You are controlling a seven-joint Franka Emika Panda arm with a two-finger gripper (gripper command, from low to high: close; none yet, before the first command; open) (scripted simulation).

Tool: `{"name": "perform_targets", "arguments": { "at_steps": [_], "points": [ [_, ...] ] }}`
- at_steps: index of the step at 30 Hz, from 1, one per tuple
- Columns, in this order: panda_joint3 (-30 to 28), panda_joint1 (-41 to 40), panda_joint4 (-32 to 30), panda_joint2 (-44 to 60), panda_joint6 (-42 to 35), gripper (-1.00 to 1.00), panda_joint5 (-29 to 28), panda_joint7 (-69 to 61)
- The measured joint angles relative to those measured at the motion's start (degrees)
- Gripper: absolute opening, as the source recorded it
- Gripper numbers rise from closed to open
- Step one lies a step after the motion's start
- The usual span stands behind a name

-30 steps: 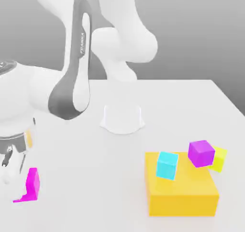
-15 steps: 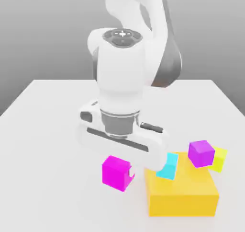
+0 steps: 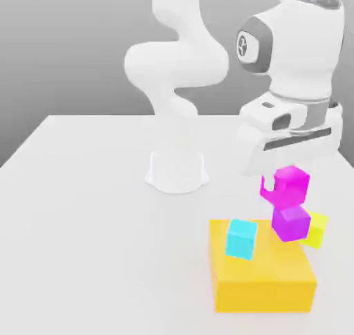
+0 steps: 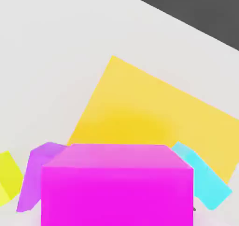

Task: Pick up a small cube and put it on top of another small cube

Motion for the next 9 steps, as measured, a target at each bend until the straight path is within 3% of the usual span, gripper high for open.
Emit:
{"name": "perform_targets", "arguments": {
  "at_steps": [5, 6, 9],
  "points": [
    [2.06, 0.12, -2.72, 7.25, 9.83, -1.0, -1.79, -0.14],
    [2.29, -0.04, -3.08, 8.51, 11.39, 1.0, -2.27, 0.21],
    [2.29, -0.04, -3.08, 8.51, 11.39, 1.0, -2.27, 0.21]
  ]
}}
